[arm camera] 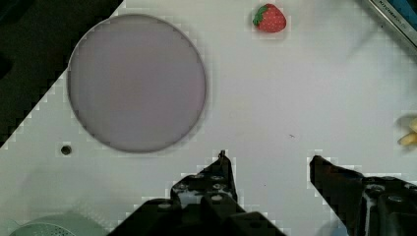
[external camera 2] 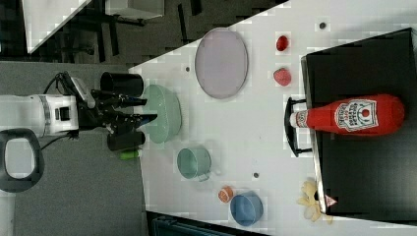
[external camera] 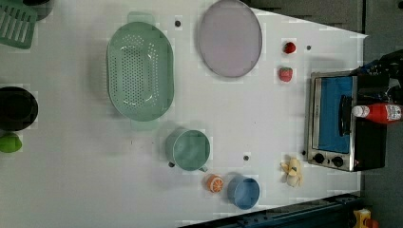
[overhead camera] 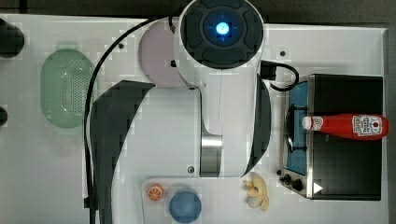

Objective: Pick Ketchup from oven and place it on table.

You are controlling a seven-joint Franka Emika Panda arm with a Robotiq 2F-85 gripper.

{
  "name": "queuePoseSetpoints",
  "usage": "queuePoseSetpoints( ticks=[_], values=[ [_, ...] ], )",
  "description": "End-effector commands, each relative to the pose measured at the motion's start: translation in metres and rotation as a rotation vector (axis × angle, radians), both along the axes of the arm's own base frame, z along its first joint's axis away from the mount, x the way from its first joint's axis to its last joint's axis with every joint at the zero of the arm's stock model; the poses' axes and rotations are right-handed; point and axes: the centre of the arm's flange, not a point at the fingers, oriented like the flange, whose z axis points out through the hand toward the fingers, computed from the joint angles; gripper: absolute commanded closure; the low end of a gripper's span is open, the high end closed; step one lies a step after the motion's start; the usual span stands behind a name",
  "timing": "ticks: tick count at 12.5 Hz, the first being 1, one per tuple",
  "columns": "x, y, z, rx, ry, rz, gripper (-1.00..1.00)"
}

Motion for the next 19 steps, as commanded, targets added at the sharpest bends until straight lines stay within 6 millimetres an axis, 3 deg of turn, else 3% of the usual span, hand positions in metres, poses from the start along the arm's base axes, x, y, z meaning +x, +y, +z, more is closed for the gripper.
queuePoseSetpoints(
  ticks=[1,2,5,10,16,19],
  values=[
    [-0.06,-0.061,0.052,-0.018,0.006,-0.068,-0.49],
    [-0.06,-0.069,0.05,-0.015,0.011,-0.083,-1.0],
    [-0.059,-0.109,0.036,-0.006,0.034,-0.156,-1.0],
    [-0.063,-0.216,-0.009,0.001,0.064,-0.347,-1.0],
    [-0.08,-0.342,-0.052,-0.083,-0.04,-0.566,-1.0],
    [-0.087,-0.387,-0.072,-0.152,-0.1,-0.634,-1.0]
  ],
)
